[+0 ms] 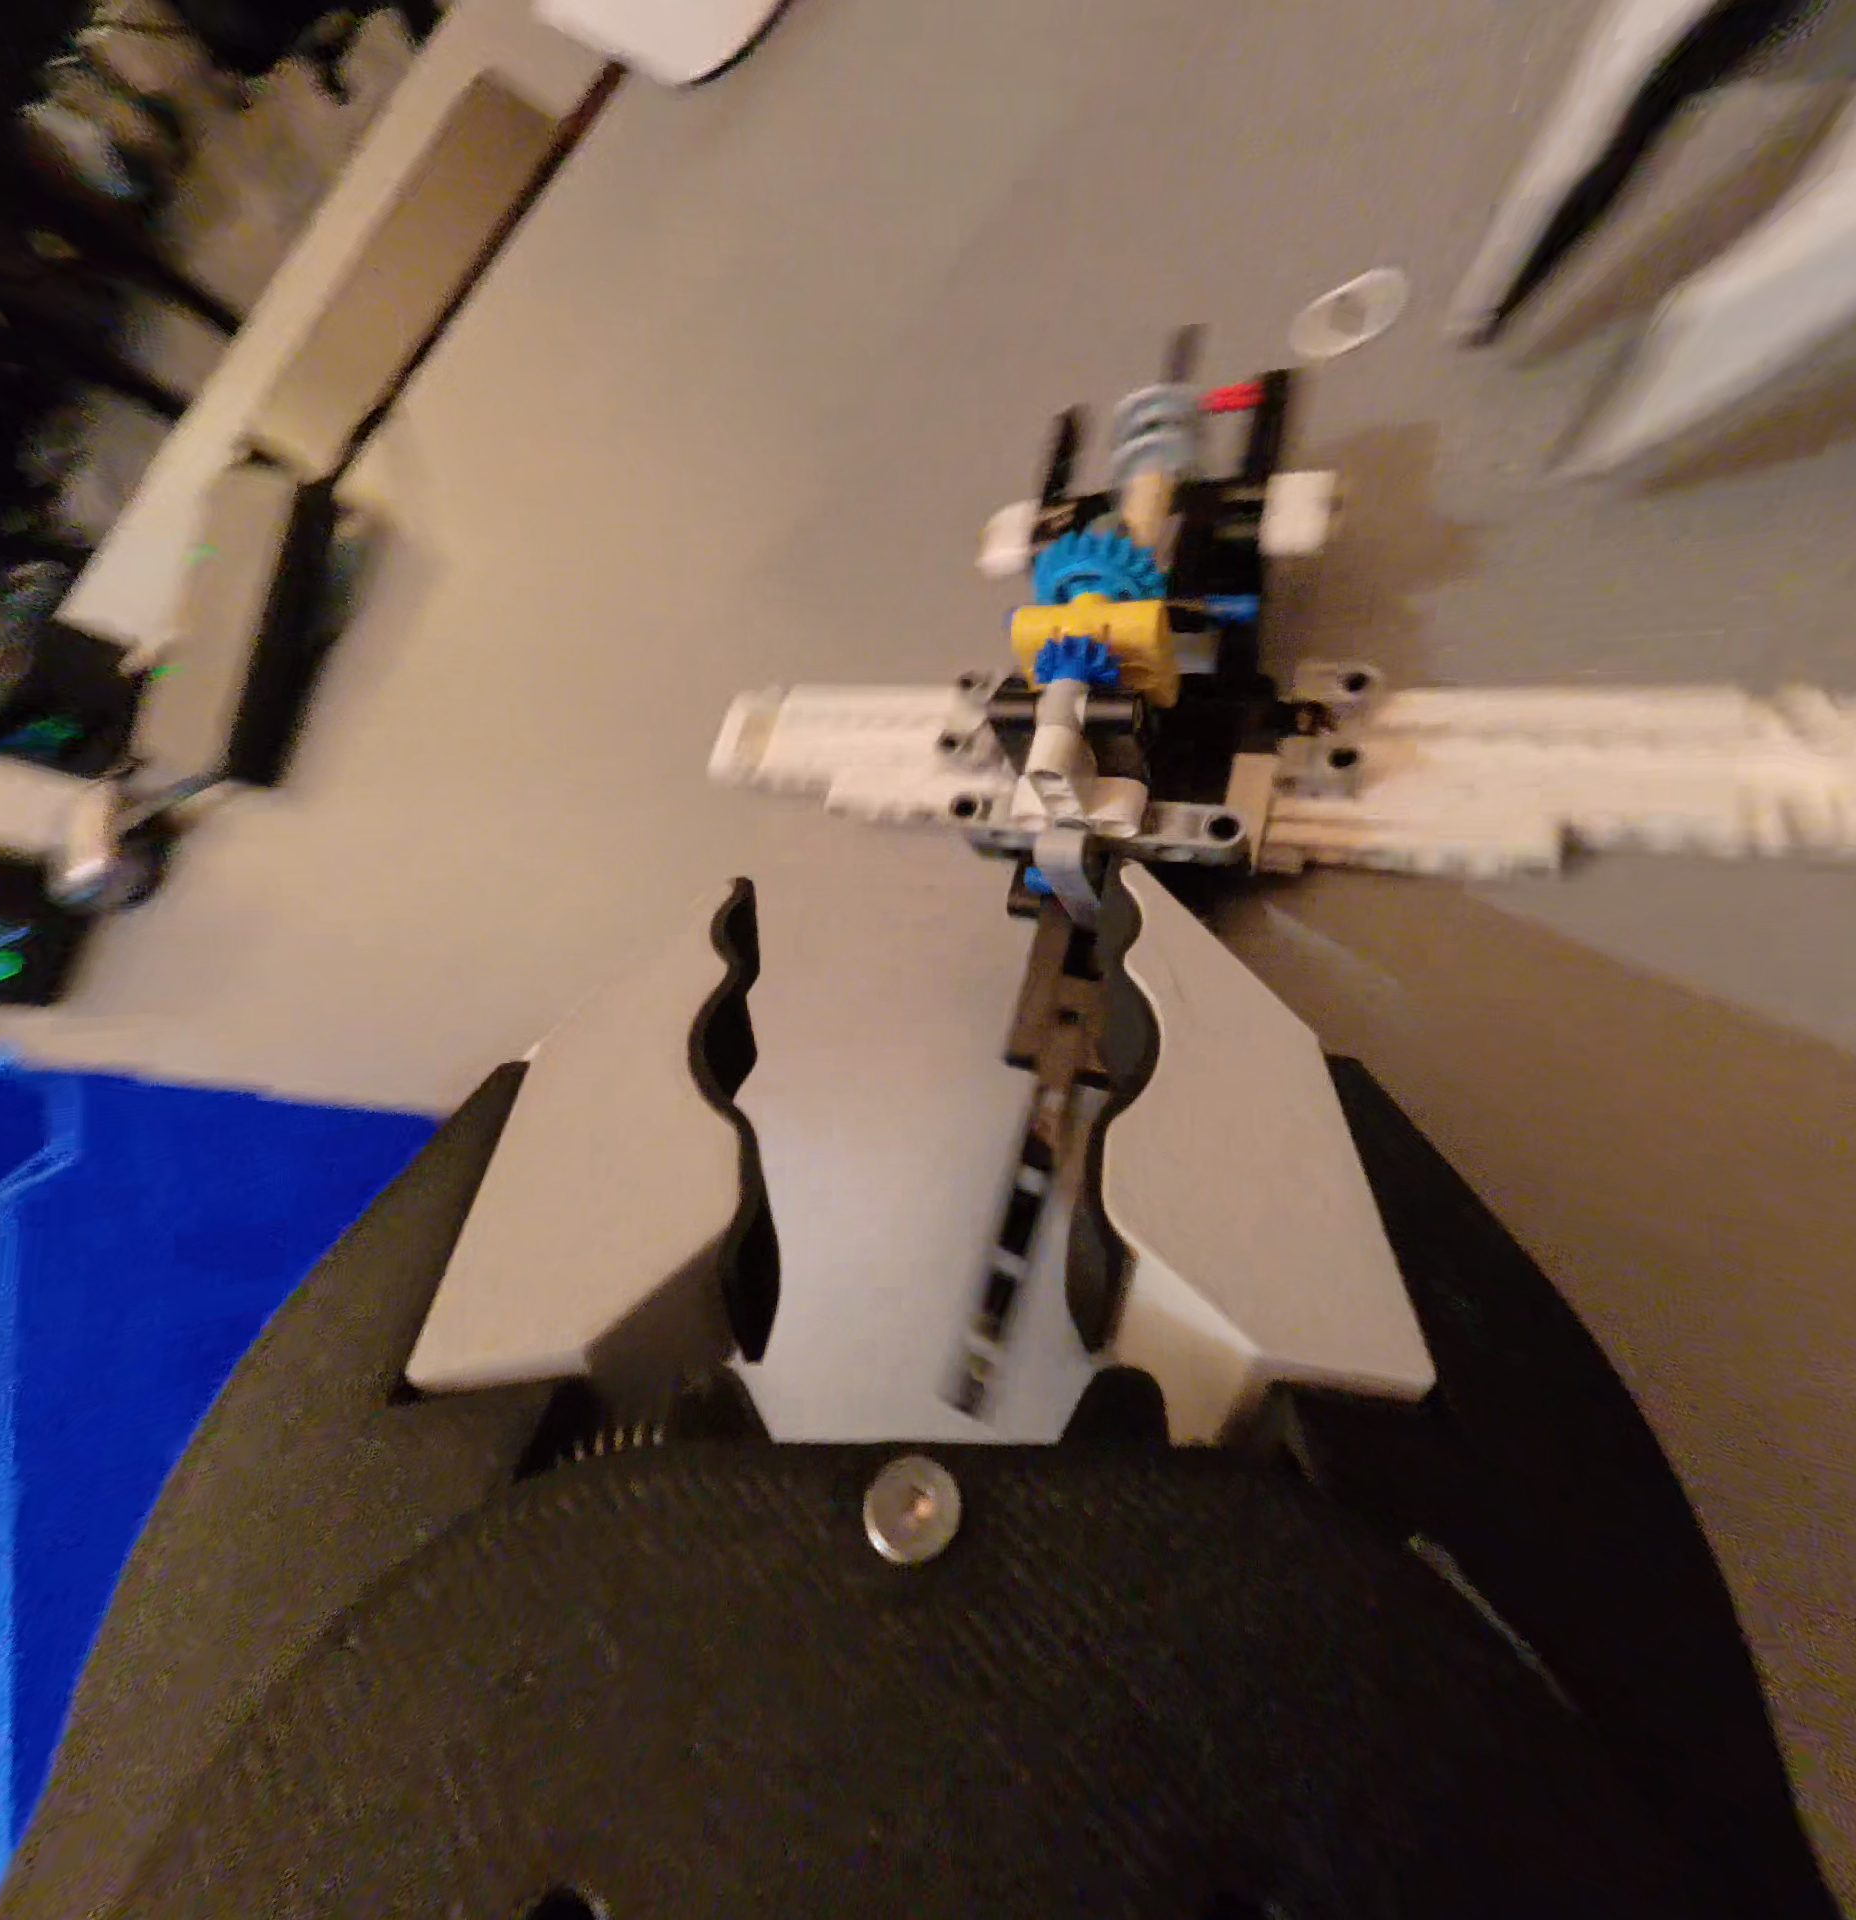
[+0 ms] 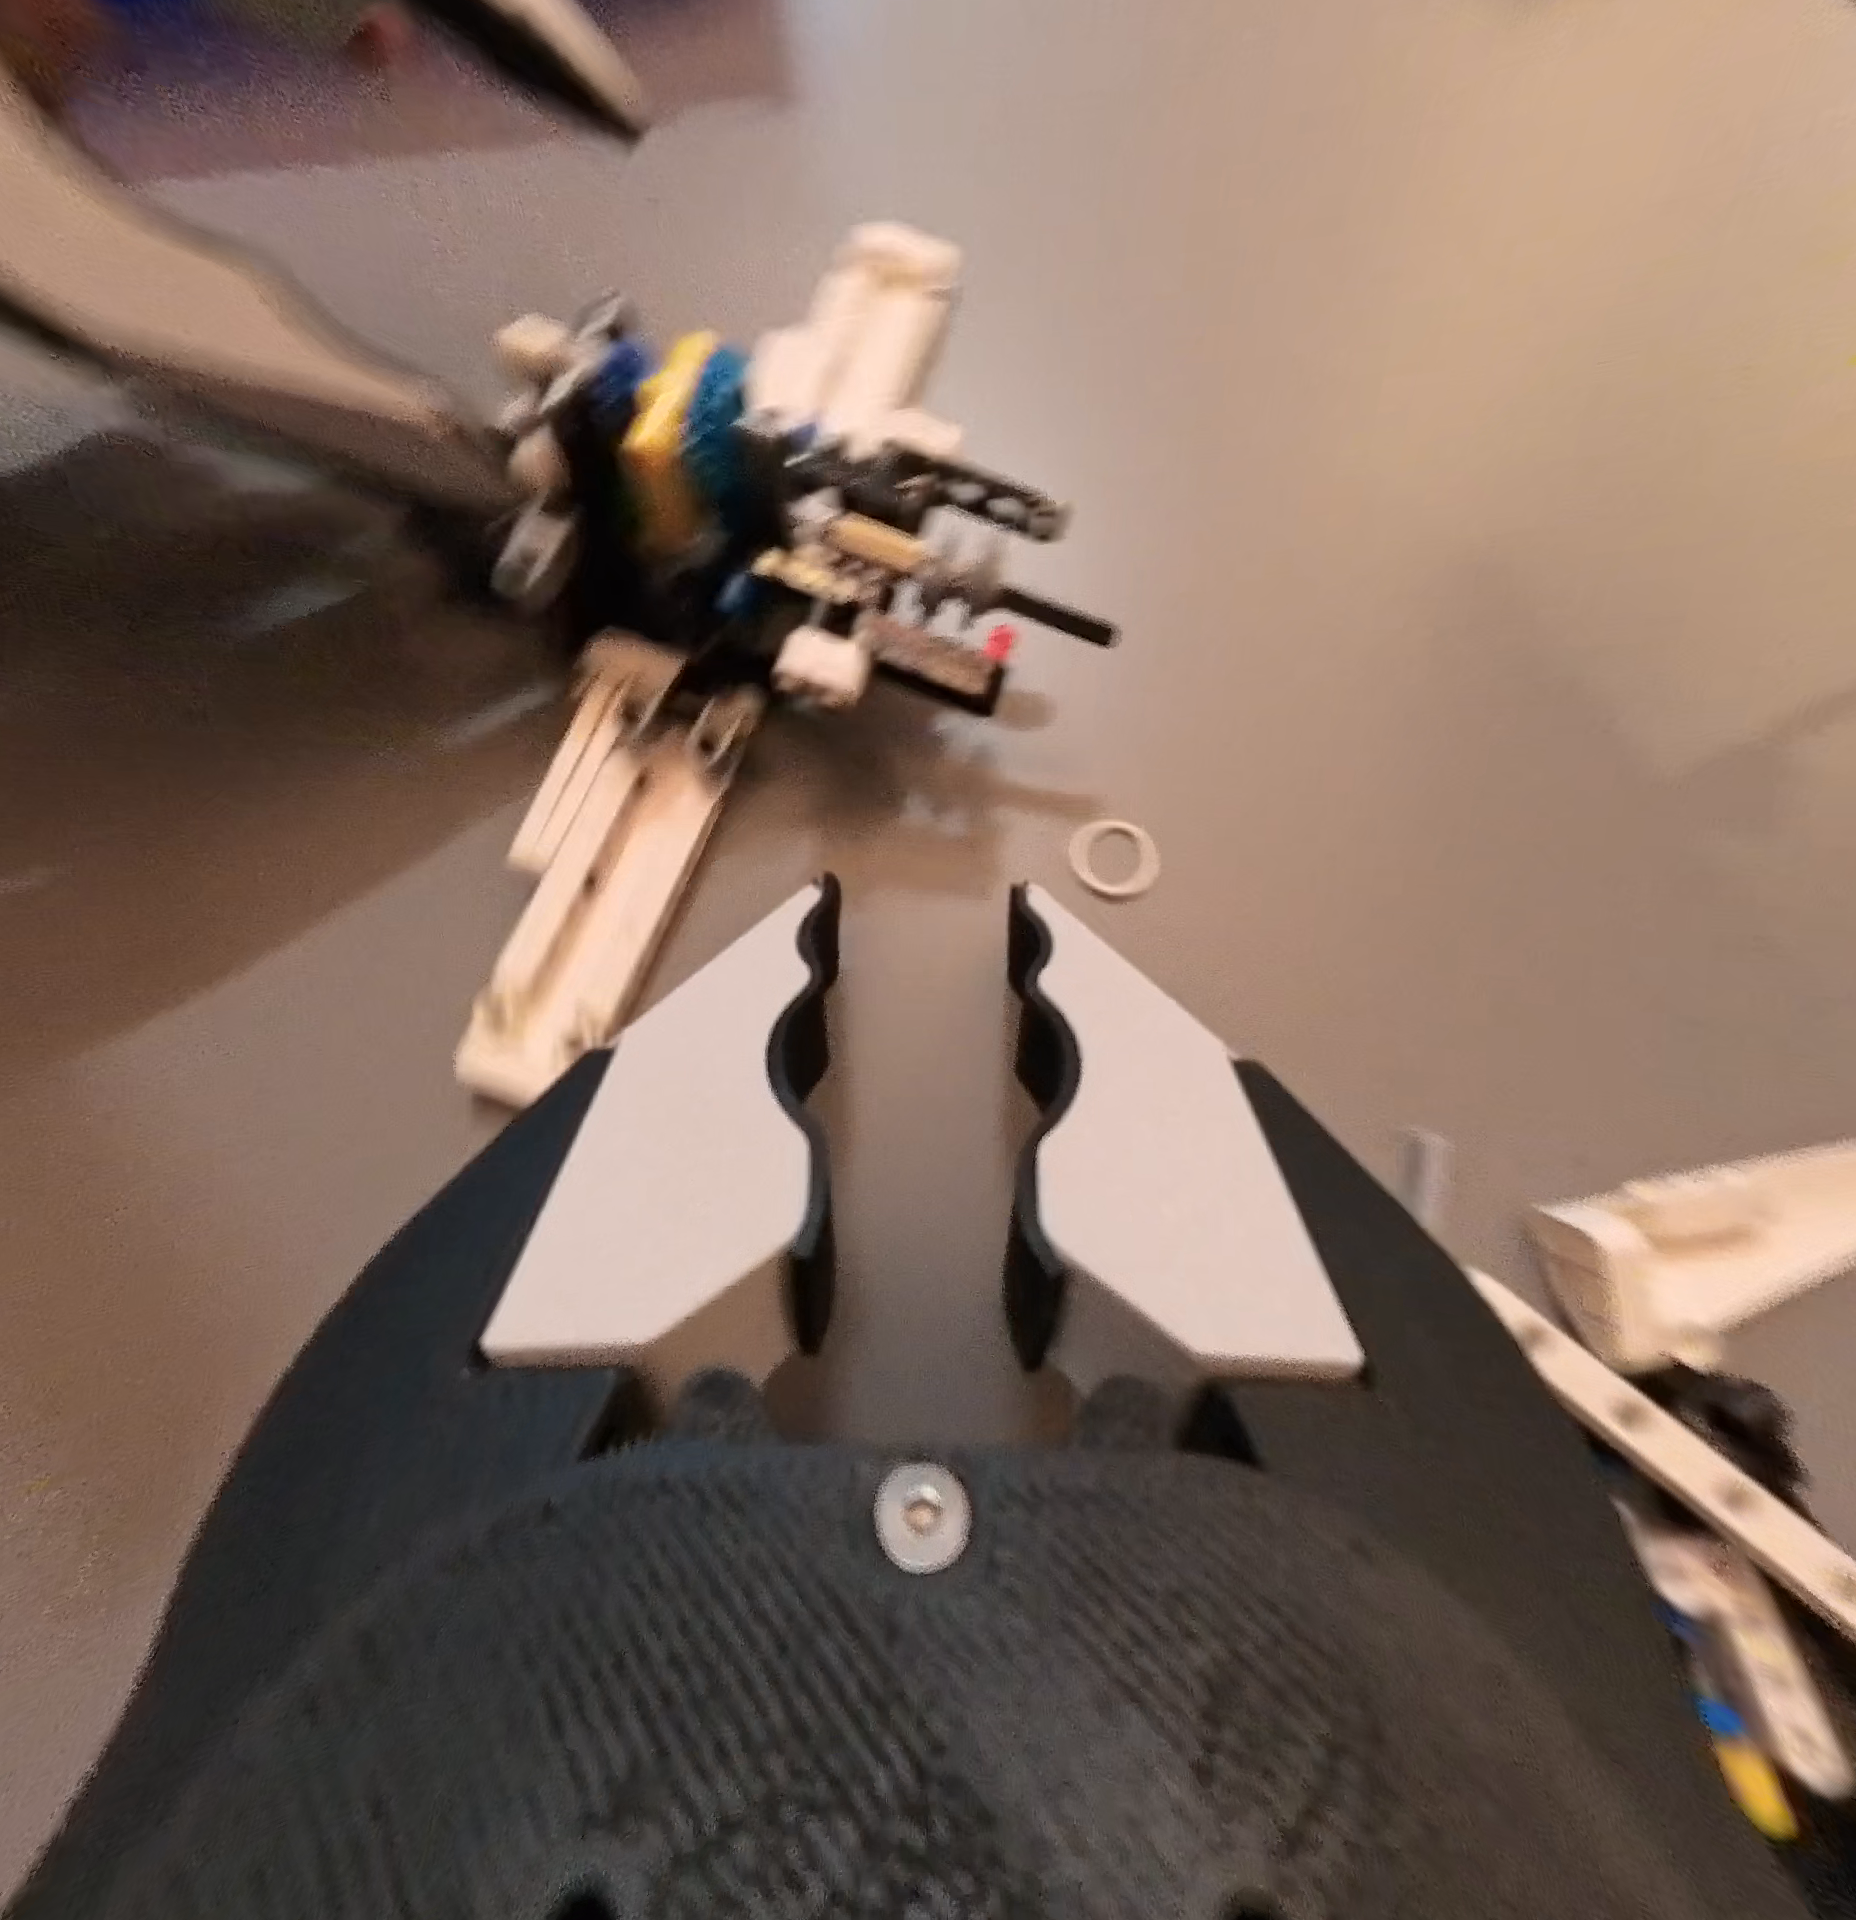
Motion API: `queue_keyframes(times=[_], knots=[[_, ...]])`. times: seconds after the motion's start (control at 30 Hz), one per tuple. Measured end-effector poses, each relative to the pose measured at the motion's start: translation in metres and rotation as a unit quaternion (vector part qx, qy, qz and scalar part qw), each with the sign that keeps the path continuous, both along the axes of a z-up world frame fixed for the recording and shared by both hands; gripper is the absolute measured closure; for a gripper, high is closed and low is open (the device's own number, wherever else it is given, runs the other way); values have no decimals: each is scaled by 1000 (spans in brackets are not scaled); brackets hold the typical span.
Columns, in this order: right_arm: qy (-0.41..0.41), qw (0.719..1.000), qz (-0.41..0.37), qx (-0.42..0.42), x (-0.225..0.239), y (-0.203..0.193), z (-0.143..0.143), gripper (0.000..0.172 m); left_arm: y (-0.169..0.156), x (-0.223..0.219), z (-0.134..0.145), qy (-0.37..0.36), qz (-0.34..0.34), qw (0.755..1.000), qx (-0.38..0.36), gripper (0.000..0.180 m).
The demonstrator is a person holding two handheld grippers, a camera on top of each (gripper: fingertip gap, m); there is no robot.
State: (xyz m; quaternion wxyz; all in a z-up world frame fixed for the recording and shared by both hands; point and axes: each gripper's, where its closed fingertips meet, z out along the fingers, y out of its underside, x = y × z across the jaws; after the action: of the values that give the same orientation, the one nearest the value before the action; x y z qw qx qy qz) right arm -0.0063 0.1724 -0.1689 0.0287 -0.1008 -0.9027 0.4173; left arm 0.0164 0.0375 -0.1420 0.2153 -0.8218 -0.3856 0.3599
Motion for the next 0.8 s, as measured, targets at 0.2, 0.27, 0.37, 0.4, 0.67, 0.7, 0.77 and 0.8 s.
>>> queue_keyframes(times=[0.2, 0.27, 0.37, 0.4, 0.67, 0.7, 0.77, 0.8], knots=[[31, 998, 50, -31, 19, -16, 12, 141, -27, -6, 25, 56, 28, 998, -13, 134], [77, 997, 25, -13, 4, -9, 12, 142, -14, -5, 31, 67, 5, 997, 23, 132], [87, 996, 21, -20, 3, -10, 15, 144, -4, -7, 28, 67, -41, 997, 9, 113], [84, 996, 24, -27, 5, -12, 17, 144, -3, -9, 25, 69, -62, 996, -6, 104], [77, 994, 52, -56, 16, -42, 23, 147, 7, -13, 34, 81, -218, 969, -79, 105], [78, 994, 61, -55, 18, -48, 23, 144, 6, -12, 34, 59, -239, 965, -85, 108], [86, 992, 71, -55, 21, -58, 26, 140, 2, -13, 31, 11, -276, 955, -106, 112], [89, 992, 75, -54, 22, -62, 27, 138, 0, -15, 30, -12, -292, 950, -115, 112]])
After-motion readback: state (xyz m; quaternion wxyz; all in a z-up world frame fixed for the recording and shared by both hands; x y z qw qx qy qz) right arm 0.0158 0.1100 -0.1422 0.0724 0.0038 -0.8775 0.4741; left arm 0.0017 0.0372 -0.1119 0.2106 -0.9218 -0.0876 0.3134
